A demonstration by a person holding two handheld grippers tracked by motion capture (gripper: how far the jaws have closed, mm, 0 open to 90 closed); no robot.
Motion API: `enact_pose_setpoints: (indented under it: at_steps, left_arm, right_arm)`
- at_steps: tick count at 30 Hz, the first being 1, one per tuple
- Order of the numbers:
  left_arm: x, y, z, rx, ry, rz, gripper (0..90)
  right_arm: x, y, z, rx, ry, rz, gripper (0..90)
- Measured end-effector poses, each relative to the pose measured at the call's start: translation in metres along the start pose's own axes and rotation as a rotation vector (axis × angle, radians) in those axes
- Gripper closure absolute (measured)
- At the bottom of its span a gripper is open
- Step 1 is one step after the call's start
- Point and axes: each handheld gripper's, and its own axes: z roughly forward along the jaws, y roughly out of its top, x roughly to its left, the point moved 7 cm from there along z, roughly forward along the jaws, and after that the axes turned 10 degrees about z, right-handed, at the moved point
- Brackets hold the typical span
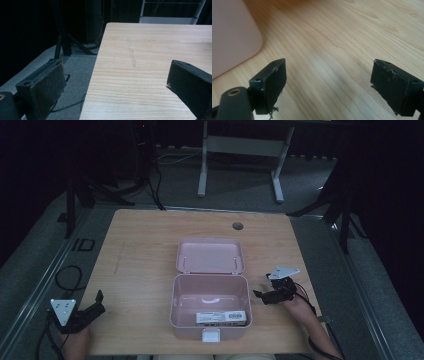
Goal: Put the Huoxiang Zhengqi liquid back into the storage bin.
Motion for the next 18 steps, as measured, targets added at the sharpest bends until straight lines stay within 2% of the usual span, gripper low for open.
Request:
enact_pose_setpoints:
  at_steps: [4,9,10,13,18]
  left_arm:
    - [0.0,0.0,0.0,0.002,0.0,0.001,2.1]
    - [0.0,0.0,0.0,0.002,-0.001,0.003,2.1]
    - [0.0,0.0,0.0,0.001,-0.001,0.003,2.1]
    - [0.0,0.0,0.0,0.002,-0.001,0.003,2.1]
    - [0.0,0.0,0.0,0.002,-0.001,0.003,2.1]
  right_arm:
    - [-0.004,-0.006,0.0,-0.035,-0.016,0.027,12.9]
    - [-0.013,-0.013,-0.003,-0.073,-0.063,0.067,13.0]
    - [-0.014,-0.014,-0.004,-0.081,-0.058,0.081,12.9]
    - [-0.018,-0.016,-0.01,-0.107,-0.087,0.105,12.9]
    - [-0.03,-0.022,-0.018,-0.13,-0.163,0.136,13.0]
